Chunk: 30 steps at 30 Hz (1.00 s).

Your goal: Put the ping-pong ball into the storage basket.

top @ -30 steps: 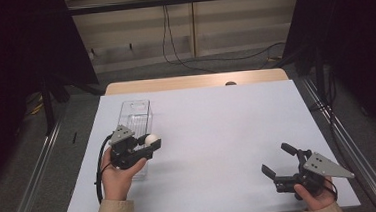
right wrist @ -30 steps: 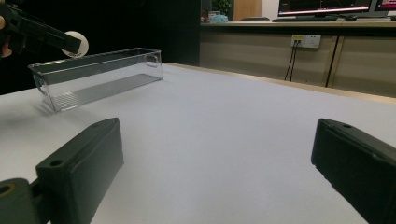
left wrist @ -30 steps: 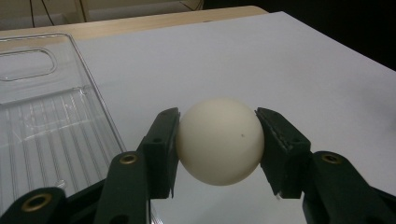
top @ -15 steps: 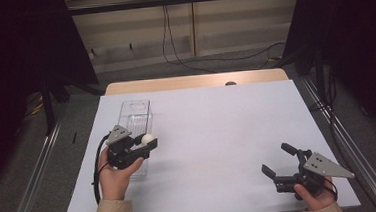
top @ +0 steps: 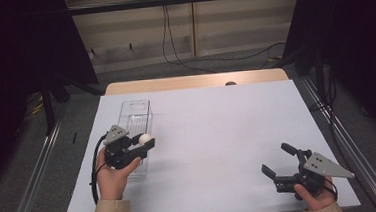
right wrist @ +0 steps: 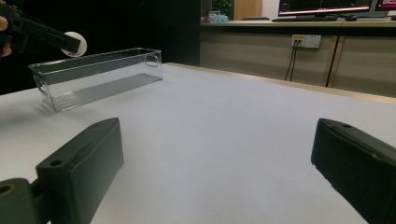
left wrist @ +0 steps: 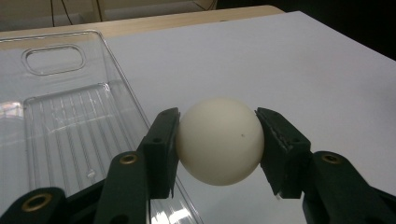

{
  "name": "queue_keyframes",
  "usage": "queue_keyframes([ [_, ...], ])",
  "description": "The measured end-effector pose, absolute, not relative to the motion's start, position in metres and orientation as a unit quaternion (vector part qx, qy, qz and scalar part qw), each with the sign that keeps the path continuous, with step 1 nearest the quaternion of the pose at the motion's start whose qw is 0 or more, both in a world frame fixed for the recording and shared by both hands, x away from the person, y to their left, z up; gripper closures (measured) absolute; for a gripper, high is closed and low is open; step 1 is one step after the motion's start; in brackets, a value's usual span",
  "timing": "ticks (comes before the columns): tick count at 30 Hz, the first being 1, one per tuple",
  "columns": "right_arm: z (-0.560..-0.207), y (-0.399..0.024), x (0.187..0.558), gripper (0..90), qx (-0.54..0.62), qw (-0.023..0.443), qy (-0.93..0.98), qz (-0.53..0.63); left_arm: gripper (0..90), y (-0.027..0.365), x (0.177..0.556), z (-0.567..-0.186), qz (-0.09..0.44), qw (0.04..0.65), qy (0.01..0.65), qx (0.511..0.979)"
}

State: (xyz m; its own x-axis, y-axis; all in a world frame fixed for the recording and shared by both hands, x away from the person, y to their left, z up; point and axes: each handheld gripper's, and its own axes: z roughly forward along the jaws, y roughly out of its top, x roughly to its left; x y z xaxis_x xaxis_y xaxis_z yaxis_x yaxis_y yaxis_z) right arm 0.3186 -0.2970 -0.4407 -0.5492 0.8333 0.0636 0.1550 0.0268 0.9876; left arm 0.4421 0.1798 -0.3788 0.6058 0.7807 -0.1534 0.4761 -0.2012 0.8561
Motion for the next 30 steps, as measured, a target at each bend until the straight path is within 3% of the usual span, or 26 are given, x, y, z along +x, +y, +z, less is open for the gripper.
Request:
queue_keyframes([
  [30,-0.4407,-0.2976,0.3186,1.8,0.375,0.289,0.657,0.587,51.4,0.1899,0.4439,-0.3793,0.171,0.469,0.422,0.757],
])
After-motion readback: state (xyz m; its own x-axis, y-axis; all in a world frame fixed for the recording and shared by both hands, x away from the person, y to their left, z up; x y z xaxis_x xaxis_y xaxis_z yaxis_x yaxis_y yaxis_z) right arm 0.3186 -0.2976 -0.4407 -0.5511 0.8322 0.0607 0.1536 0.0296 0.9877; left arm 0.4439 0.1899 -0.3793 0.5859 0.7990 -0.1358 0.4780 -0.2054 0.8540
